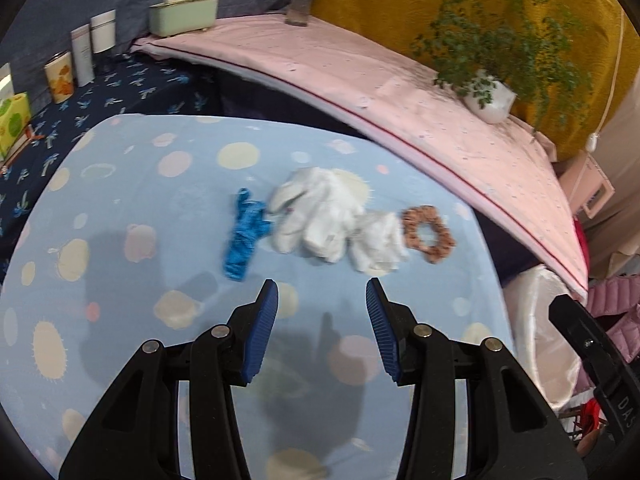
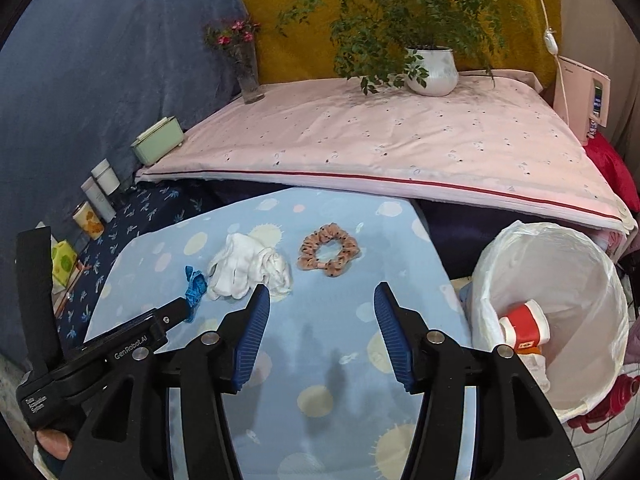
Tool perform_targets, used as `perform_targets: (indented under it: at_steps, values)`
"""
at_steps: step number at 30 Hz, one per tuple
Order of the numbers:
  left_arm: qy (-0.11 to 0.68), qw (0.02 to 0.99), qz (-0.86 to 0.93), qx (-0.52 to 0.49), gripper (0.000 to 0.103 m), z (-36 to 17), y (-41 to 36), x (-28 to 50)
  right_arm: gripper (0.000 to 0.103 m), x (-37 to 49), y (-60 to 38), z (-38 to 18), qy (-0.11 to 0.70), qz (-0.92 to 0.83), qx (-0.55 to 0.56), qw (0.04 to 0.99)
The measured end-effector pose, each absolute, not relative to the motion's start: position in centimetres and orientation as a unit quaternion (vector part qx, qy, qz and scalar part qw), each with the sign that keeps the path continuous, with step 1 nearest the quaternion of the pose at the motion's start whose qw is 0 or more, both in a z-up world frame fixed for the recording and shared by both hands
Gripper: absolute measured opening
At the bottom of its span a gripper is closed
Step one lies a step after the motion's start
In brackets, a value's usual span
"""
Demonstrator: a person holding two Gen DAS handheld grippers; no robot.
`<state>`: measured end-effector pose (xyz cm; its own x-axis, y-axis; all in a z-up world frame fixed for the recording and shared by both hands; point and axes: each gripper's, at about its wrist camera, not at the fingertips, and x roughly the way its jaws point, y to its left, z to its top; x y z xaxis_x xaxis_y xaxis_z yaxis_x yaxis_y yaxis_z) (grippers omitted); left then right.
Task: Collect trash
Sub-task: 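Grasp the blue ribbon with the left tool while the right tool grasps a white glove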
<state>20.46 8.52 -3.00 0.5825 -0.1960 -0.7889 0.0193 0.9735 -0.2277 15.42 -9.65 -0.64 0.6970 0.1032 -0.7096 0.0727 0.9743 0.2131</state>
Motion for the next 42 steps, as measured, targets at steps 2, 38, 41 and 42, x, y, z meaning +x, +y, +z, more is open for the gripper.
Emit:
perform_targets:
  at_steps: [2,38,41,42]
  values:
    - [0.456,0.885,-0.045,-0.090,0.044,-3.7,9.6,20.9,0.053,16.3,-8.5,-1.3,0.397,0.017,0.107,0.911]
    - [0.507,0.848,-0.062,-0.145,0.018,-10.1,13.1,27.2,0.016,26.9,-3.5,-10.5,0.475,0.052,0.115,0.871]
    - [0.501,0.849,-0.064,-0.153,0.018,-9.4,12.9,26.6,0.010,26.2,-3.8,-9.7,0.469,0.057,0.121,0.873]
    - [0.498,0.851,-0.065,-0.153,0.018,-9.0,12.8,26.4,0.009,26.0,-3.9,-9.4,0.464,0.057,0.121,0.875]
